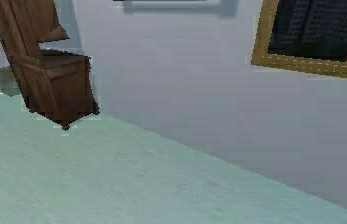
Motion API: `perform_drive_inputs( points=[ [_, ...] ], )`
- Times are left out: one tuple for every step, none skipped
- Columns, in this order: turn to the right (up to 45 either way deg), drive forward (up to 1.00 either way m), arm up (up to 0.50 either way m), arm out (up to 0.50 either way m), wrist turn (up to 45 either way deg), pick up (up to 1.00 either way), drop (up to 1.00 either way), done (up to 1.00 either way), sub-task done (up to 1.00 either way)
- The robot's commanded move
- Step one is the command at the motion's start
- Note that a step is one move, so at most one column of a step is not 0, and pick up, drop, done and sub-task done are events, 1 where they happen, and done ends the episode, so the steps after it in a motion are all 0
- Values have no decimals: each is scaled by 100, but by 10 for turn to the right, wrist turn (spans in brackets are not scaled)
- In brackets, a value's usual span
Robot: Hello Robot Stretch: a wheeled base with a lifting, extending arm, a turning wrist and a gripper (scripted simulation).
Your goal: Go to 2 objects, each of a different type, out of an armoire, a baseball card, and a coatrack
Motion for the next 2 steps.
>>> perform_drive_inputs(
  points=[
    [-150,0,0,0,0,0,0,0,0],
    [0,100,0,0,0,0,0,0,0]
  ],
)
